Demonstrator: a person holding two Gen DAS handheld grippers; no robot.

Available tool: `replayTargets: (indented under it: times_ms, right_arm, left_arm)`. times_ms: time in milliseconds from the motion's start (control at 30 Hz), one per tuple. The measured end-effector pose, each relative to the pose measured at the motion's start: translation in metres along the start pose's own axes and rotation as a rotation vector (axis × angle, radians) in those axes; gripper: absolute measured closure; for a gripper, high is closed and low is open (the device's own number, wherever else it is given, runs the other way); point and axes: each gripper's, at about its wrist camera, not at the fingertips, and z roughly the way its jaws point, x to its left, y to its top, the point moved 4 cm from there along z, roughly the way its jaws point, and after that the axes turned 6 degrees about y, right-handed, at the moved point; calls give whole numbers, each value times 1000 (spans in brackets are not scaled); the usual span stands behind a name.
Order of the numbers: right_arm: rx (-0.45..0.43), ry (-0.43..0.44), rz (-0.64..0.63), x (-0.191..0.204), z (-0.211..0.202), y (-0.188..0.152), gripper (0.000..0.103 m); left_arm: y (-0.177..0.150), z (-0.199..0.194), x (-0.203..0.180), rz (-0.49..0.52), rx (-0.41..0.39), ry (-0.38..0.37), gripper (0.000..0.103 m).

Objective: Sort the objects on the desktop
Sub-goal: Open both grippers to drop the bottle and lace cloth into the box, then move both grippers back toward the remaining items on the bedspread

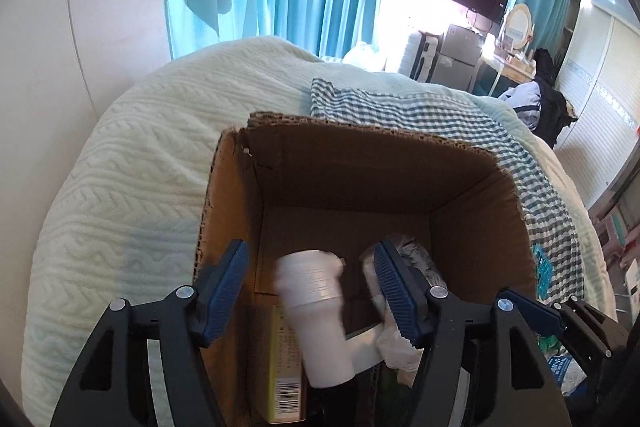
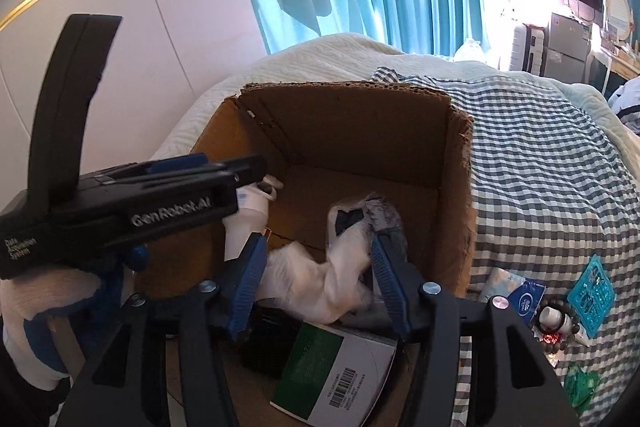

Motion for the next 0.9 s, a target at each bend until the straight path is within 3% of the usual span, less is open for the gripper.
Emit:
replayTargets:
  times_ms: [233, 367, 433, 533, 667, 900]
  right_arm:
    - [-68, -5, 10, 0, -35, 6, 44]
    - [-91, -8, 1, -1, -60, 4, 31]
    - [-111, -13, -11, -2, -77, 2, 27]
    - [-156, -38, -21, -7, -104, -2, 10]
    - [-195, -89, 2, -23, -138, -8, 0]
    - [-242, -162, 38, -53, -190, -19, 0]
  left_arm:
    - [9, -38, -4, -17, -55, -1, 33]
    - [12, -61, -9, -26, -94, 8, 30]
    - [12, -73, -13, -38, -107, 0, 22]
    - [9, -90, -21, -43, -125, -13, 14]
    - [5, -108, -38, -42, -137, -53, 10]
    - [2, -140, -74, -46, -170, -77, 0]
